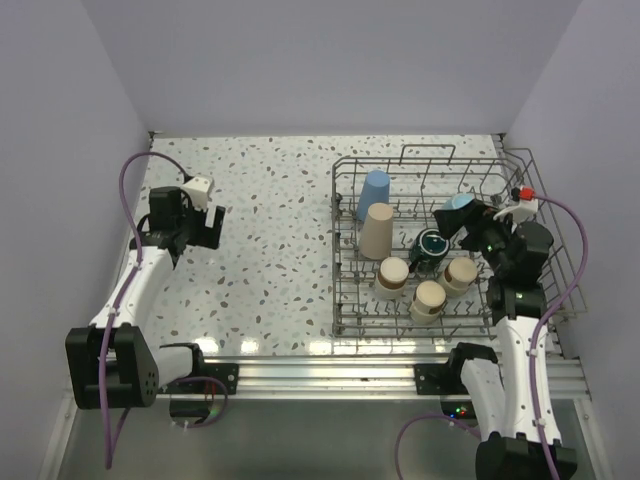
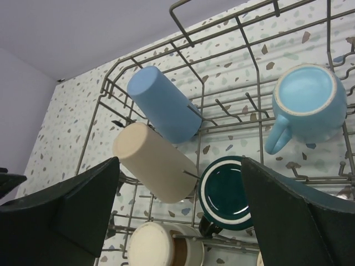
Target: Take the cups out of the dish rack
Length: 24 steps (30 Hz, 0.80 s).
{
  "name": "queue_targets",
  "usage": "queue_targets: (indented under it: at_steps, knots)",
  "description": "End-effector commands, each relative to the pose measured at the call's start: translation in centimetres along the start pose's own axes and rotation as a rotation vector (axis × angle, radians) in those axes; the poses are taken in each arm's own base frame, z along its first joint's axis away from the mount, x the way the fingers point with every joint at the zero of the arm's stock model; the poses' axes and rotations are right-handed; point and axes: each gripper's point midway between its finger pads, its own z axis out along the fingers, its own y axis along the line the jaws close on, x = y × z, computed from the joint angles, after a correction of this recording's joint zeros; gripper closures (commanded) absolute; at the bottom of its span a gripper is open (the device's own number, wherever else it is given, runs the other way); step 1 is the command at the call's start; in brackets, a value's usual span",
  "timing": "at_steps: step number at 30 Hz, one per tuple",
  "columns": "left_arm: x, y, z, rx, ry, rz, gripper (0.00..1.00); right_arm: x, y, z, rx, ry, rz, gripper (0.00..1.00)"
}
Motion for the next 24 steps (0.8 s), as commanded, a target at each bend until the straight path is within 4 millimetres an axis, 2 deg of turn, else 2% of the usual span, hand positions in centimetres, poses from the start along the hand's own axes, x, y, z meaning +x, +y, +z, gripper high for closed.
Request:
queue_targets:
  at_steps: [1,5,6,8,9,10,11,12,13,14,15,16,17,18,20,21,22,24]
  knots:
    - [-2.0,-0.6,-0.4,0.063,-0.056,0.054,0.00,-3.0,3.3,-0.5,-0.107,-0.052,0.001,0.06]
    - [-2.8,-2.3,-0.9,0.172,-0.075,0.098,0.00,-4.9,4.6,-0.9,-0.131,-0.074,-0.016,0.08]
    - [-3.6,-2.5,-1.1,0.192,-0.092,0.108,0.00,-6.0,5.3,-1.2,-0.141,-0.094,-0.035,0.09]
    - [-4.0,-3.5,-1.3,0.259,-0.099,0.118,0.00,-6.6,5.7,-0.9,-0.144,-0.091,-0.040,0.12]
    - [-5.0,-3.7,-1.6,0.274,-0.123,0.124,0.00,-7.5,6.5,-0.9,-0.158,-0.103,-0.061,0.14]
    - [-5.4,-4.2,-1.5,0.308,-0.130,0.121,0.00,-7.5,6.8,-0.5,-0.154,-0.090,-0.070,0.15]
    - [-5.7,-4.4,-1.6,0.323,-0.134,0.121,0.00,-6.3,8.2,0.6,-0.186,-0.034,-0.086,0.15]
    - [-6.8,-4.4,-1.8,0.329,-0.155,0.122,0.00,-7.2,8.8,1.3,-0.148,-0.059,-0.147,0.15]
    - [-7.1,-4.6,-1.7,0.339,-0.157,0.118,0.00,-6.6,9.6,2.1,-0.146,-0.038,-0.188,0.15]
    - [-7.5,-4.8,-1.8,0.343,-0.159,0.119,0.00,-4.4,12.3,2.5,-0.202,0.026,-0.242,0.14]
    - [-8.3,-4.7,-2.0,0.340,-0.173,0.124,0.00,-4.1,12.2,4.9,-0.144,0.056,-0.306,0.13]
    - [-8.6,-4.6,-1.9,0.333,-0.172,0.122,0.00,-3.6,12.5,5.9,-0.136,0.089,-0.331,0.11]
    - [-8.6,-4.5,-1.9,0.331,-0.169,0.121,0.00,-2.4,12.0,7.0,-0.100,0.151,-0.343,0.11]
    - [-8.7,-4.4,-1.9,0.324,-0.169,0.118,0.00,-2.1,11.7,9.1,-0.063,0.187,-0.350,0.11]
    - [-8.4,-4.1,-1.9,0.307,-0.156,0.122,0.00,-1.3,10.1,11.1,0.034,0.235,-0.381,0.10]
    - [-8.1,-4.1,-1.9,0.304,-0.150,0.129,0.00,-2.1,10.3,11.8,0.052,0.227,-0.402,0.10]
    - [-7.8,-3.9,-1.7,0.293,-0.140,0.129,0.00,-0.4,9.1,13.4,0.104,0.284,-0.428,0.09]
    - [-7.0,-3.9,-1.5,0.288,-0.125,0.135,0.00,0.7,8.9,15.4,0.123,0.326,-0.459,0.07]
